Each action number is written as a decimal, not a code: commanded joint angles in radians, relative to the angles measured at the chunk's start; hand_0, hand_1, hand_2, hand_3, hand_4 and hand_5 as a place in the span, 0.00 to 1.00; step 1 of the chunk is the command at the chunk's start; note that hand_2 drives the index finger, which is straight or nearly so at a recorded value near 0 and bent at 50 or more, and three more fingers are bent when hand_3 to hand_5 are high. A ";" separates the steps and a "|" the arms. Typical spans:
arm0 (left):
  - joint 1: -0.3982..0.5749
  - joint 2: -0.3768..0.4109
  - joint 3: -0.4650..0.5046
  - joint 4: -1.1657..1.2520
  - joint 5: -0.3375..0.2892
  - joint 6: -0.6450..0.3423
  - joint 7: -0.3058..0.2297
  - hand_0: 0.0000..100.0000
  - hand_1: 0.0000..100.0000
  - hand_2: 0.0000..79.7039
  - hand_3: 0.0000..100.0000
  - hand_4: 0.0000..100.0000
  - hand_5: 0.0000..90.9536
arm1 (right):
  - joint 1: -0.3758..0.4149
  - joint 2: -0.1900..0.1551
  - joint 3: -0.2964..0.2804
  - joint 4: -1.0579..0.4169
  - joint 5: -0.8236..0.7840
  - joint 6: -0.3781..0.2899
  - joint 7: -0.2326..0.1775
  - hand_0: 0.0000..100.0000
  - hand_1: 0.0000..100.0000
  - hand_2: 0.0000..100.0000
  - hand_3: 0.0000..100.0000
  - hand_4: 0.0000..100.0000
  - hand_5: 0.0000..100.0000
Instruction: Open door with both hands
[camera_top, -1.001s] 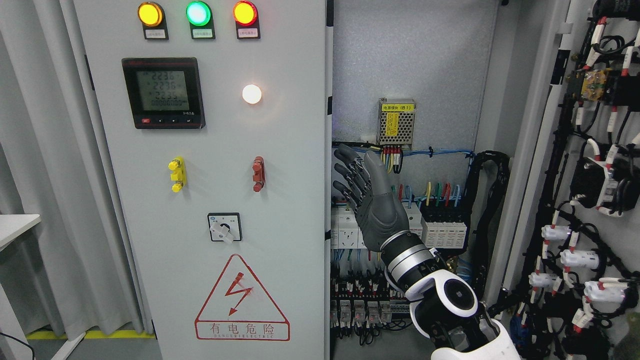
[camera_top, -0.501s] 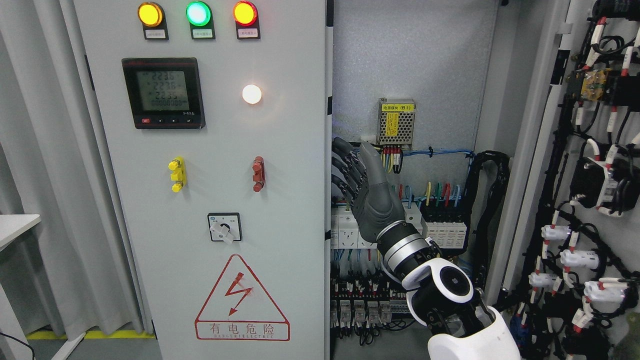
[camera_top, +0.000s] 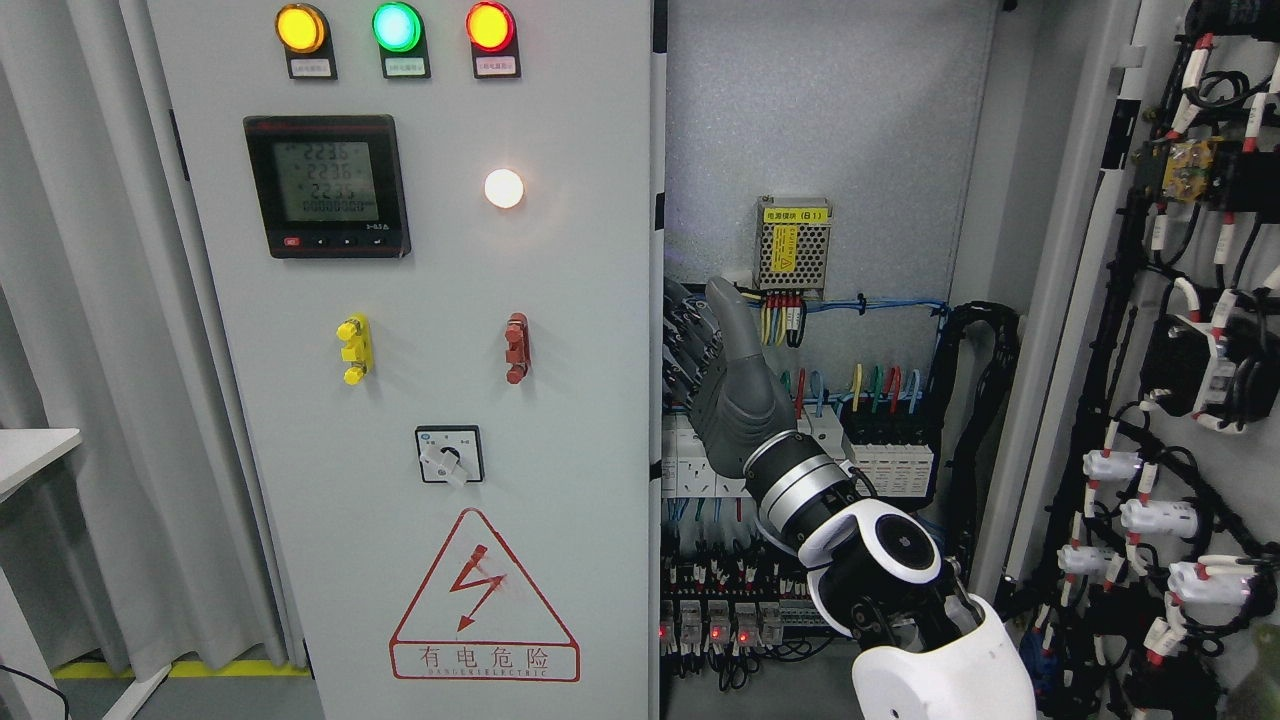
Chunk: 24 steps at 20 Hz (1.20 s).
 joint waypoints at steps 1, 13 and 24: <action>0.000 0.031 0.000 0.001 0.000 0.000 0.000 0.29 0.00 0.04 0.03 0.03 0.00 | -0.014 0.000 -0.001 0.033 -0.011 -0.005 0.012 0.22 0.00 0.00 0.00 0.00 0.00; -0.003 0.031 0.000 0.000 0.002 0.000 0.000 0.29 0.00 0.04 0.03 0.03 0.00 | -0.017 0.000 -0.046 0.047 -0.019 -0.020 0.101 0.22 0.00 0.00 0.00 0.00 0.00; 0.000 0.031 0.000 0.001 0.002 0.000 0.000 0.29 0.00 0.04 0.03 0.03 0.00 | -0.017 0.000 -0.047 0.067 -0.019 -0.022 0.134 0.22 0.00 0.00 0.00 0.00 0.00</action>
